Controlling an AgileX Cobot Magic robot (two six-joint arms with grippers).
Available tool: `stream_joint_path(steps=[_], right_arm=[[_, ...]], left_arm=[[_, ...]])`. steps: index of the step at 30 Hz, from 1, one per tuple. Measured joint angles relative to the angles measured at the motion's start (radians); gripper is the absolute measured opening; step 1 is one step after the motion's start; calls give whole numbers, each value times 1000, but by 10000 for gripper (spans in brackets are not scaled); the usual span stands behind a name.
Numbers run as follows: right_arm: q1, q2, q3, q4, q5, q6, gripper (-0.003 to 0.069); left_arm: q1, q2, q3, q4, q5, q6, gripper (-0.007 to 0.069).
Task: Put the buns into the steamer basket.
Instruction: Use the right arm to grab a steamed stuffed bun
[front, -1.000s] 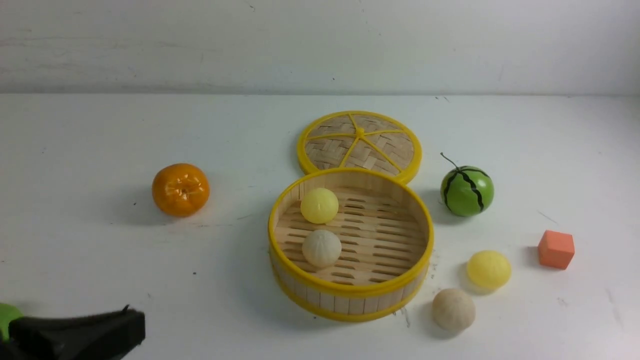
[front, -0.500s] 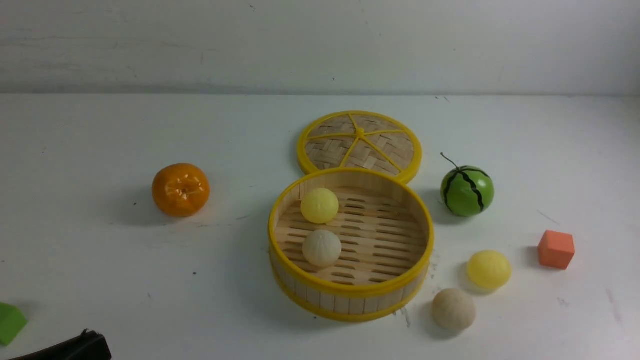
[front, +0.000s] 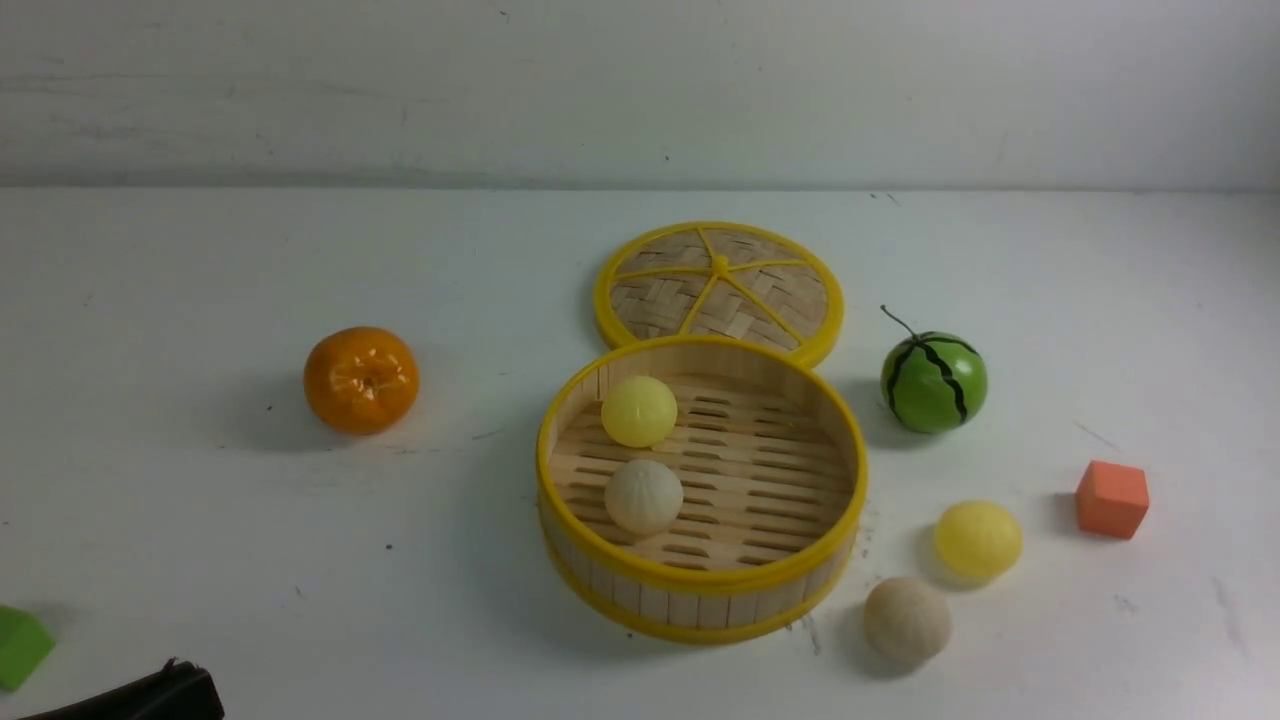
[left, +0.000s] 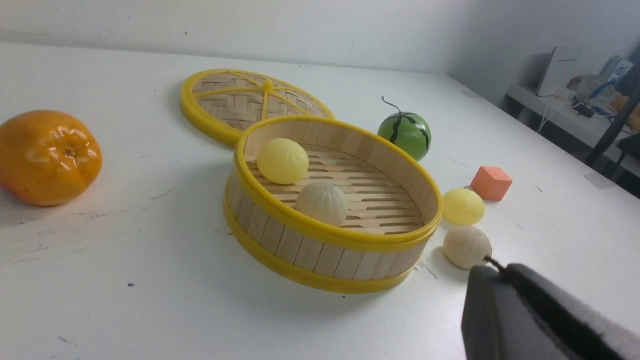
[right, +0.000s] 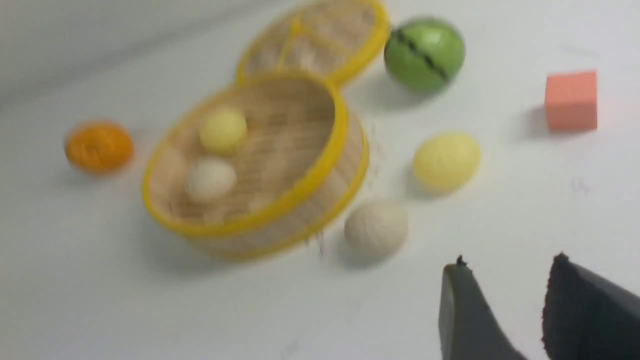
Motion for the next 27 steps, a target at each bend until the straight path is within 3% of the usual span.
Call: stream_joint_path(steps=[2,7,11,18,27], right_arm=[[33,160,-101,0,136,-115,240],[51,497,-254,1,214,-205,240],[55,725,-339,13,199,-209,240],[169,1102,-557,13,202,-218,240],[182,1176,-636,-49,176,-144,240]], left_arm=[[0,0,0,0,0,0,-14],[0,0,0,0,0,0,-13],[0,0,0,0,1,0,-13],[0,0,0,-1,1,0,-13],[0,0,0,-1,1,0,-2]])
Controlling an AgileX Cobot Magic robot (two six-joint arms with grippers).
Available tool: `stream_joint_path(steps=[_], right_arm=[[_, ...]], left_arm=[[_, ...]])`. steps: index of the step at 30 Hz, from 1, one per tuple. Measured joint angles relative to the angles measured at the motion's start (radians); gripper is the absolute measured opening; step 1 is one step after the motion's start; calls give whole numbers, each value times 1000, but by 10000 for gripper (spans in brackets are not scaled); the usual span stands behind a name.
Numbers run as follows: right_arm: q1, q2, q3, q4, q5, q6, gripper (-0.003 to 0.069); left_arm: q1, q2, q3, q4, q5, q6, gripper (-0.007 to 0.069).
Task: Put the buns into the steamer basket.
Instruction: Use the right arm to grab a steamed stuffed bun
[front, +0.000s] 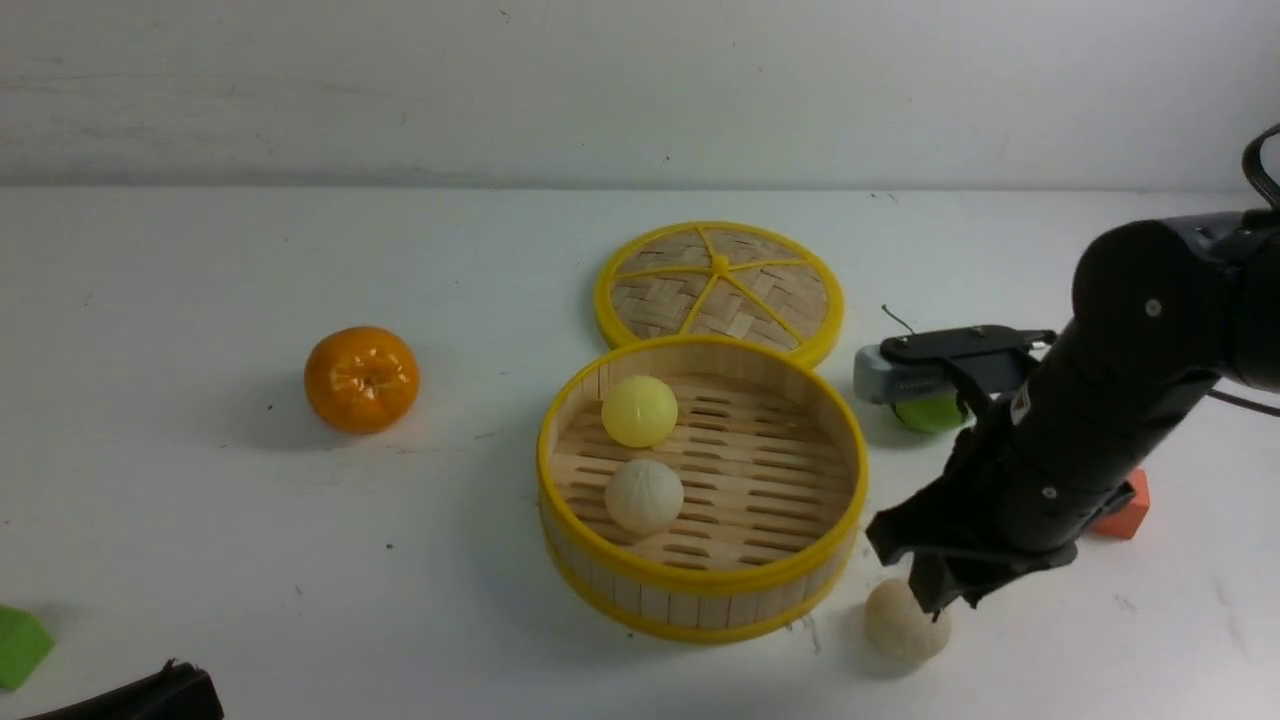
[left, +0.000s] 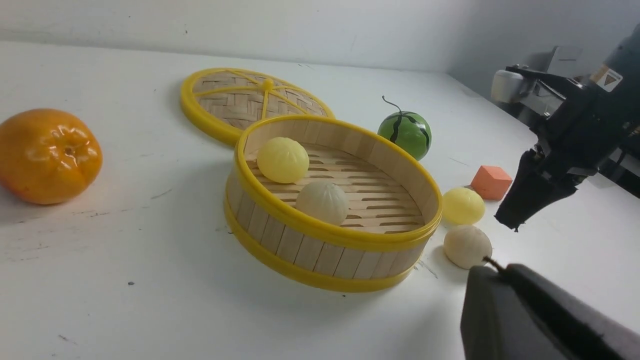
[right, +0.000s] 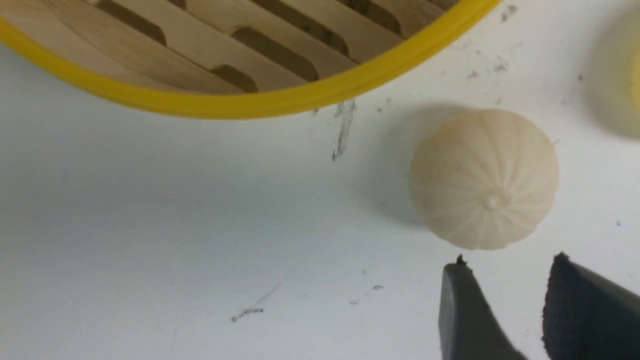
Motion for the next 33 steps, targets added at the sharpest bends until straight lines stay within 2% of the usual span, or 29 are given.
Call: stream_joint_path(steps=[10,26,32,33], right_arm=[[0,116,-5,-37,-116,26,240],[0,164,-44,-45,-80,29,239],[0,165,-46,-45,-69,29,171],[0,165,-47,-45,-57,29,120]], left_arm=[[0,0,0,0,0,0,7],[0,0,0,0,1,0,18],[0,0,1,0,1,0,26],[0,0,1,0,1,0,27]])
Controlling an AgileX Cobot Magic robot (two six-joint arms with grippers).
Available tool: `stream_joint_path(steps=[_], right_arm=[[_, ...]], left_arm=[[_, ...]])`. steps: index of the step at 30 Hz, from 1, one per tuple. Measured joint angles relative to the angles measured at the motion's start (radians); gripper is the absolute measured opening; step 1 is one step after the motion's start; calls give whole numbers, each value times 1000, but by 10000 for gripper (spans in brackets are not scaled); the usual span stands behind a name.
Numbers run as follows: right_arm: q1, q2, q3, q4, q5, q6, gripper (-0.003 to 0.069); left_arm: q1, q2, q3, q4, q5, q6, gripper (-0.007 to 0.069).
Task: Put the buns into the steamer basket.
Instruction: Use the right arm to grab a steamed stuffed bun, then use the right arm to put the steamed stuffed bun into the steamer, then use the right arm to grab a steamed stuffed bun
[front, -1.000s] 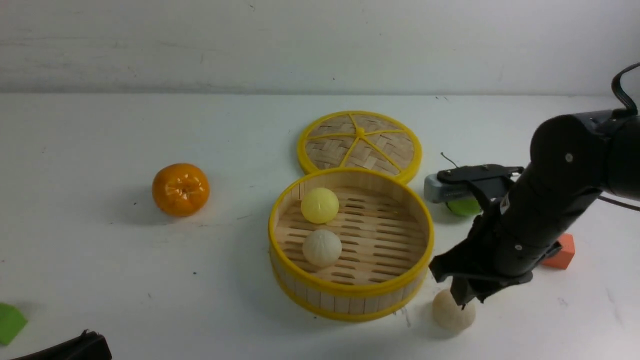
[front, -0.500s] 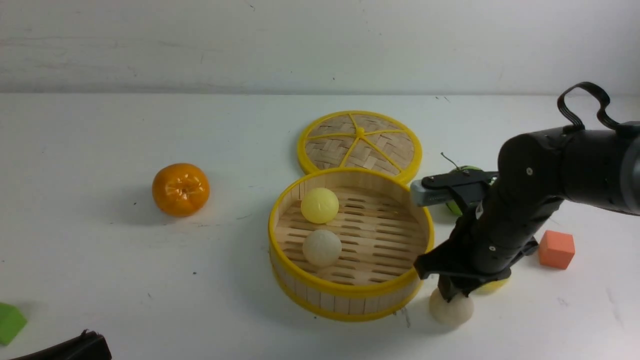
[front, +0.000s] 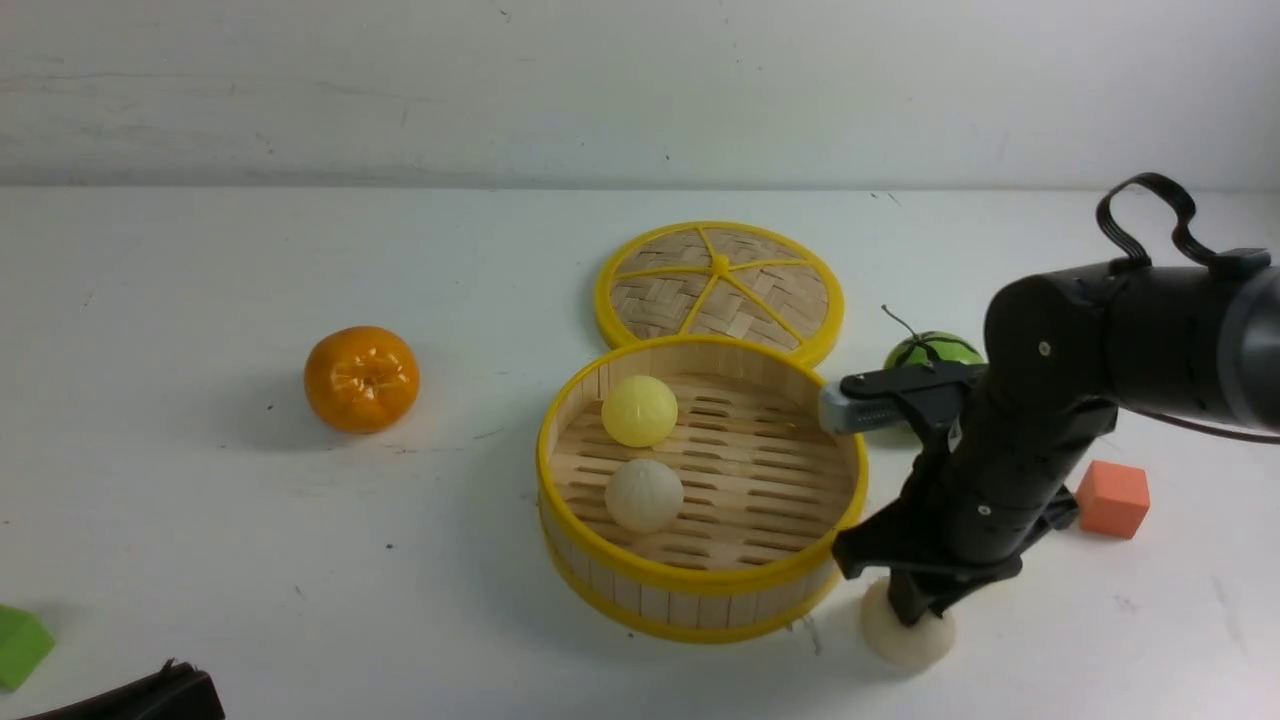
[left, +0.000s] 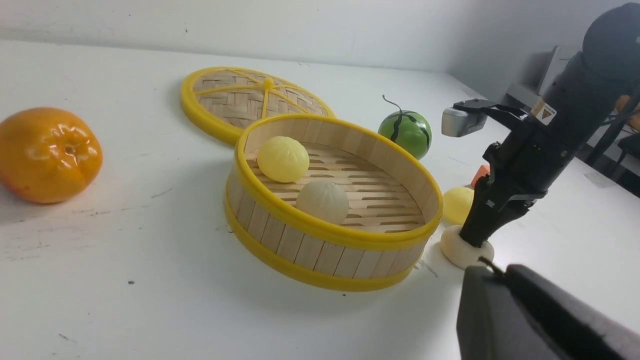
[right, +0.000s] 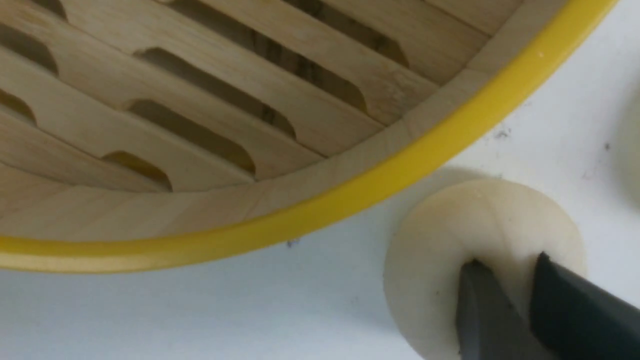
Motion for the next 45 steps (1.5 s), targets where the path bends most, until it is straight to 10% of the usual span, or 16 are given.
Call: stream_joint_path(steps=[6,18,28,41,45], right_arm=[[0,-3,-2,-4,55,-8,3],[0,-140,-201,58,121,-44,11],[1,216,-536,128,39,-71,28],[1,269,-628,107,170,-71,463],[1,164,-610,21,280,-52,463]], left_arm=[[0,0,0,0,0,0,29],[0,0,0,0,0,0,34],[0,0,0,0,0,0,47],[0,0,0,0,0,0,57],[0,0,0,0,0,0,57]])
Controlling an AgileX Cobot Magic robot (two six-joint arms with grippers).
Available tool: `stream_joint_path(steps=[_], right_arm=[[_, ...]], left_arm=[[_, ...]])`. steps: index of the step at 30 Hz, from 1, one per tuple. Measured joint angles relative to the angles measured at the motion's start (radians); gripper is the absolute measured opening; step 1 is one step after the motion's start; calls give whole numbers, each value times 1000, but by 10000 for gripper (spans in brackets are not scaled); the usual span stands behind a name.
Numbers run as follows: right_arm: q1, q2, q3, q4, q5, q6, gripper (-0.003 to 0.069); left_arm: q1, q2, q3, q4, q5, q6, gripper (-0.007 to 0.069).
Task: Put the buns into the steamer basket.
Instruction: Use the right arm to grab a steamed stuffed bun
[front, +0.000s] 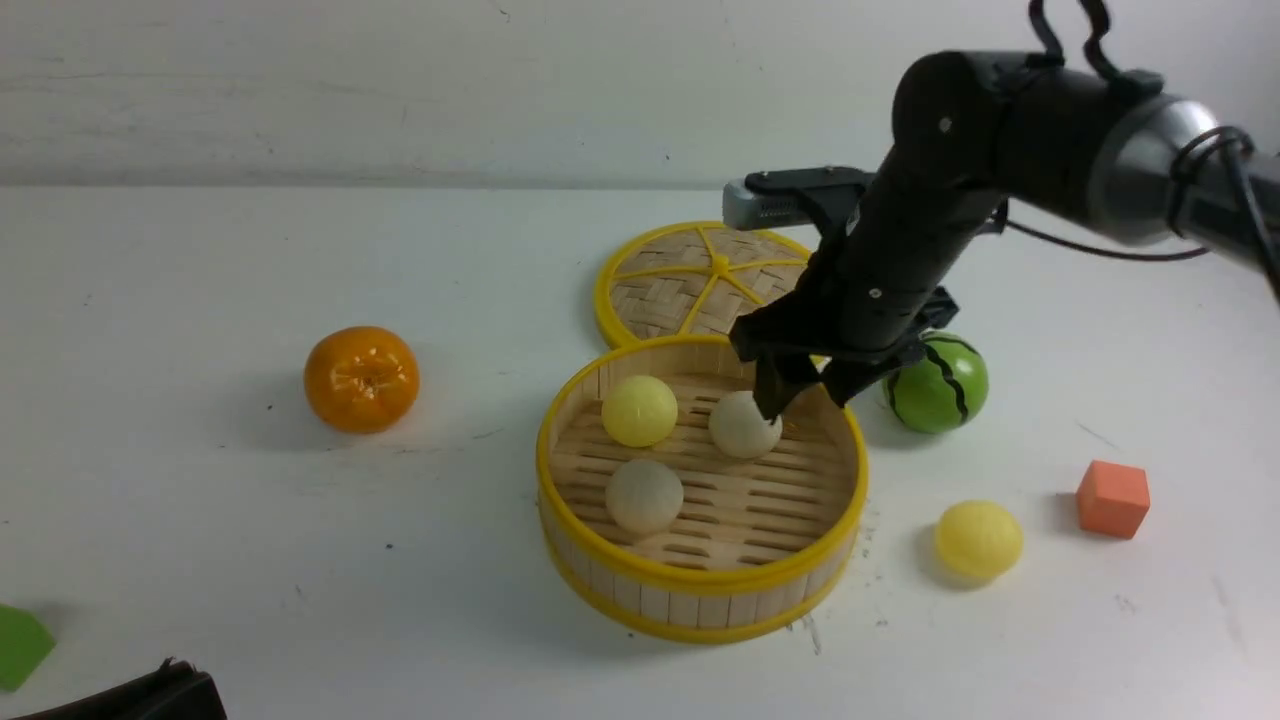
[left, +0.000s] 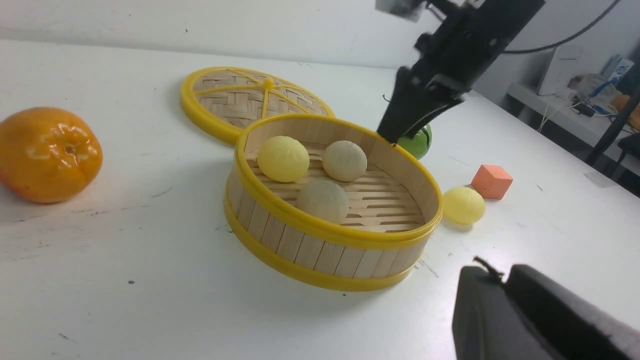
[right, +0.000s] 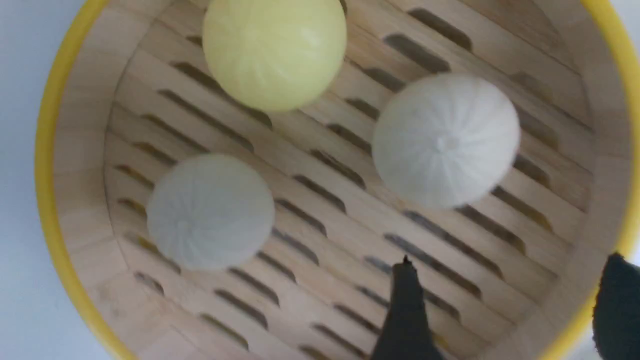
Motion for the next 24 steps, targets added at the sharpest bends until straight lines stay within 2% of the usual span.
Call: stream_joint_path(steps=[4,5,6,7,8,11,15,21,24], right_arm=[[-11,-125,94,-122,54,64,377],[-31,-192,201,-168,52,112,311],[-44,-219,249,-181,42,136,273],[-47,-225,262,-184,42,141,273],[-83,-267,351,-189,22,175,216],[-137,-280,458,-168,-16,205,174],[-164,-256,488,-112,-74,200,182],[-169,-176,488,-71,-190,187,283],[-169,-159,488,-64,-209,175,296]], left_arm=[[0,0,0,0,0,0,57],[0,0,0,0,0,0,57],[0,0,0,0,0,0,57],[0,0,0,0,0,0,57],[0,0,0,0,0,0,57],[0,0,0,0,0,0,61],[0,0,0,0,0,0,65],[0,0,0,0,0,0,68],[0,0,0,0,0,0,71]])
